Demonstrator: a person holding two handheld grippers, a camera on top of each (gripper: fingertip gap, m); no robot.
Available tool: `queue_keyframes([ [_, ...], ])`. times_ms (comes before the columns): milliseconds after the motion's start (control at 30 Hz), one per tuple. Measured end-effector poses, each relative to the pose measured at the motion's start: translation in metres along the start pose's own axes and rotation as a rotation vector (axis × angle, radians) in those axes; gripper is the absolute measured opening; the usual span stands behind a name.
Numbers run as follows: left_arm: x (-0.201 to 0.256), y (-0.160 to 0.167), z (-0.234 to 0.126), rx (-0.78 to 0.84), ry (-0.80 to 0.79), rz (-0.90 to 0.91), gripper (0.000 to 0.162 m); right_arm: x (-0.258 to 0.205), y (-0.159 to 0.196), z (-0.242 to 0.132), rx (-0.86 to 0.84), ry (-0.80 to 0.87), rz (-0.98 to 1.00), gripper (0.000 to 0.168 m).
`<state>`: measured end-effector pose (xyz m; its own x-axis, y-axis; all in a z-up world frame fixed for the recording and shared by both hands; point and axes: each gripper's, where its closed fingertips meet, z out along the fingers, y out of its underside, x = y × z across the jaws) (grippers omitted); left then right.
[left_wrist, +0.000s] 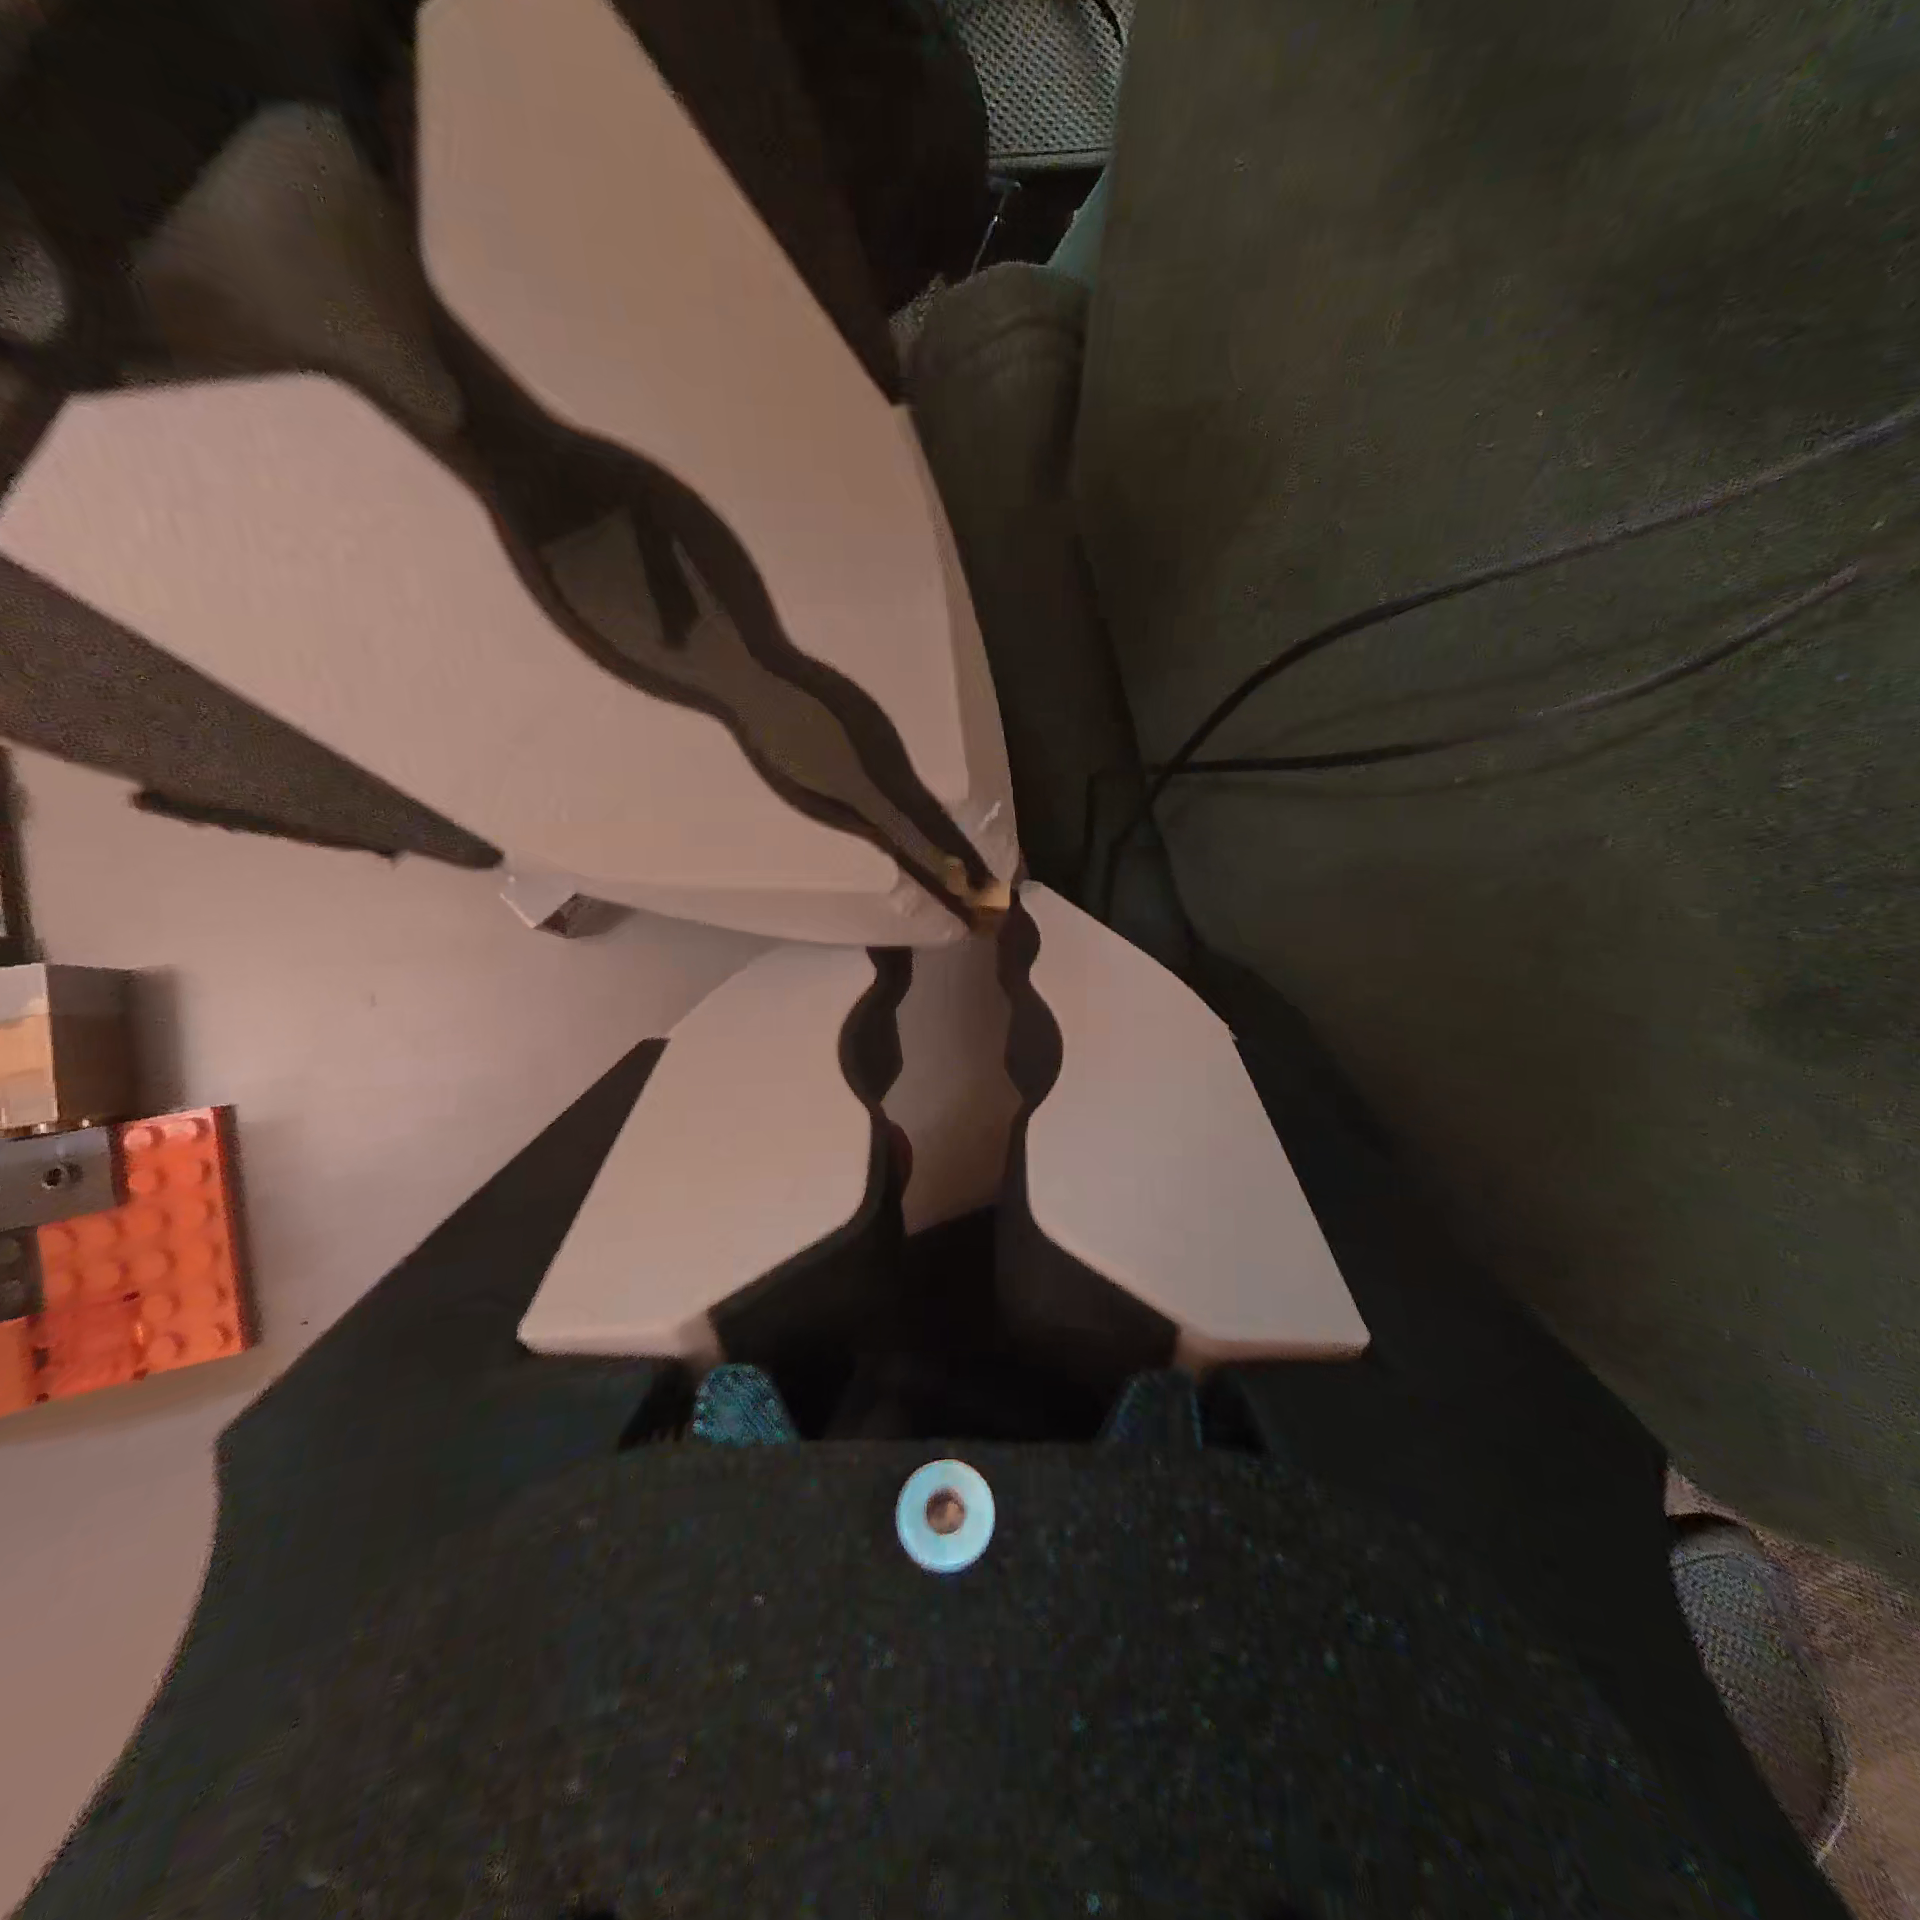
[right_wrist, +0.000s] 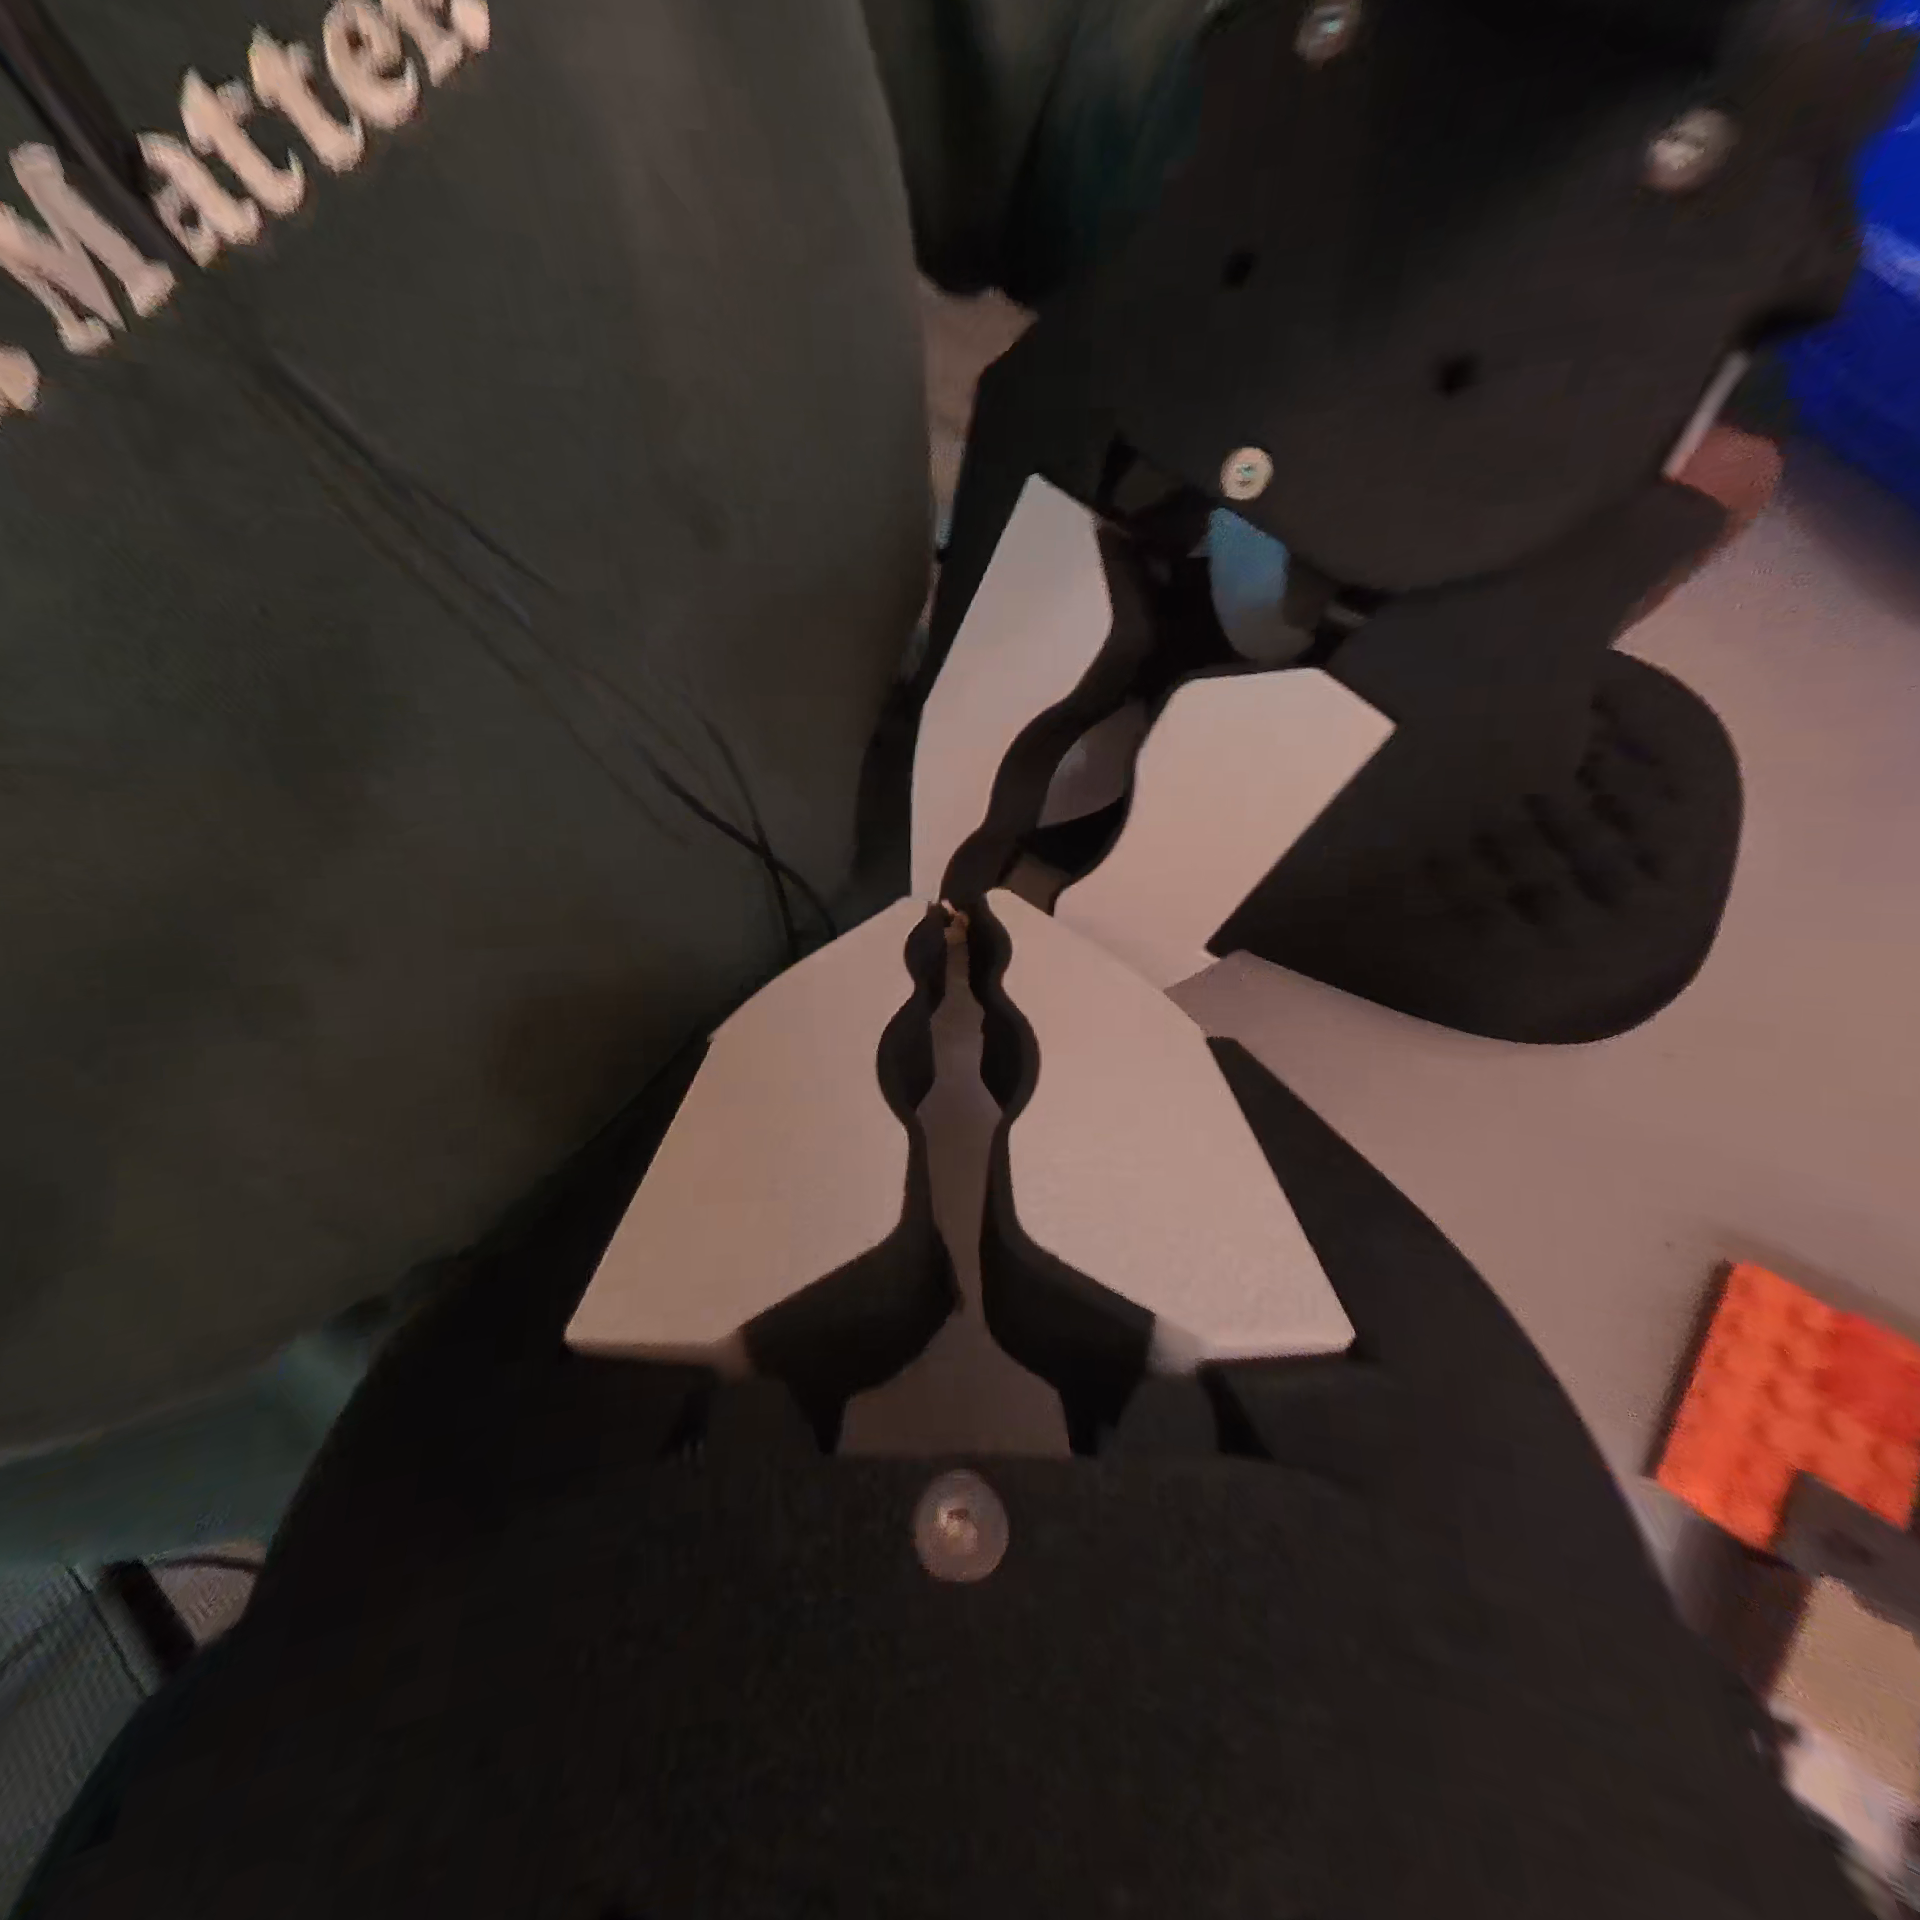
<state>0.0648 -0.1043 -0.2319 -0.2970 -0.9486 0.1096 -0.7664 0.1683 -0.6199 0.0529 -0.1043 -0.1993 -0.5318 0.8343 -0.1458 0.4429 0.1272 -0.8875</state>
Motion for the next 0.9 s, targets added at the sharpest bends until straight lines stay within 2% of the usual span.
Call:
queue_keyframes([
  [133, -0.003, 0.003, -0.001, -0.013, -0.021, 0.010, 0.017, 0.004, -0.001, 0.000, 0.085, -0.004, 0.110, 0.004],
  [300, -0.003, 0.004, -0.004, -0.004, -0.023, 0.021, 0.017, 0.007, -0.006, 0.000, 0.098, 0.056, 0.149, 0.004],
  [433, -0.020, -0.021, -0.033, 0.237, -0.107, -0.047, 0.017, 0.017, -0.031, -0.029, 0.222, 0.246, 0.075, 0.004],
  [600, -0.028, -0.058, -0.072, 0.719, -0.074, -0.198, 0.024, 0.013, -0.073, -0.067, 0.568, 0.422, -0.022, 0.003],
  [700, -0.023, -0.078, -0.096, 0.996, -0.027, -0.220, 0.025, 0.010, -0.084, -0.078, 0.692, 0.477, -0.062, 0.004],
  [767, -0.026, -0.084, -0.104, 1.077, -0.050, -0.240, 0.025, 0.008, -0.089, -0.083, 0.754, 0.479, -0.064, 0.003],
  [900, -0.023, -0.094, -0.108, 1.117, -0.059, -0.247, 0.017, 0.005, -0.097, -0.087, 0.801, 0.489, -0.092, 0.003],
])
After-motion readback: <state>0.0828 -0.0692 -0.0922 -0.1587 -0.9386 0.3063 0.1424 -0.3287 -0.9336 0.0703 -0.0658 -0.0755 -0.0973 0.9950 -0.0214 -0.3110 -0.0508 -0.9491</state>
